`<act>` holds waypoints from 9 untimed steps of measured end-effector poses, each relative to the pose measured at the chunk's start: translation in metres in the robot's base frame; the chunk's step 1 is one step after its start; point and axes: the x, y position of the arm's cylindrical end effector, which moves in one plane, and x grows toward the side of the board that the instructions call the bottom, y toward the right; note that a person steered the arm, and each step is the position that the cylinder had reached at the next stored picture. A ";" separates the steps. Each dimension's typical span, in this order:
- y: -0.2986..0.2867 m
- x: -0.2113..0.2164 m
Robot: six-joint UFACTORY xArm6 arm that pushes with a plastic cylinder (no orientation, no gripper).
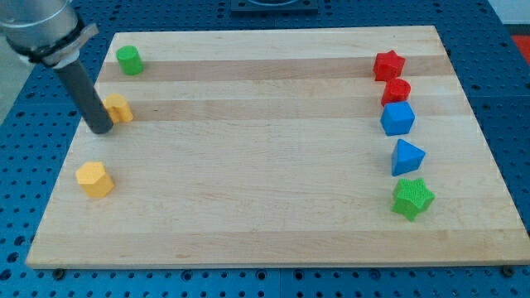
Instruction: Push the yellow heart towards top center
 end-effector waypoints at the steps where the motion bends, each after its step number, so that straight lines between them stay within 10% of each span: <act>1: 0.000 -0.027; 8: 0.173 -0.088; 9: 0.101 -0.075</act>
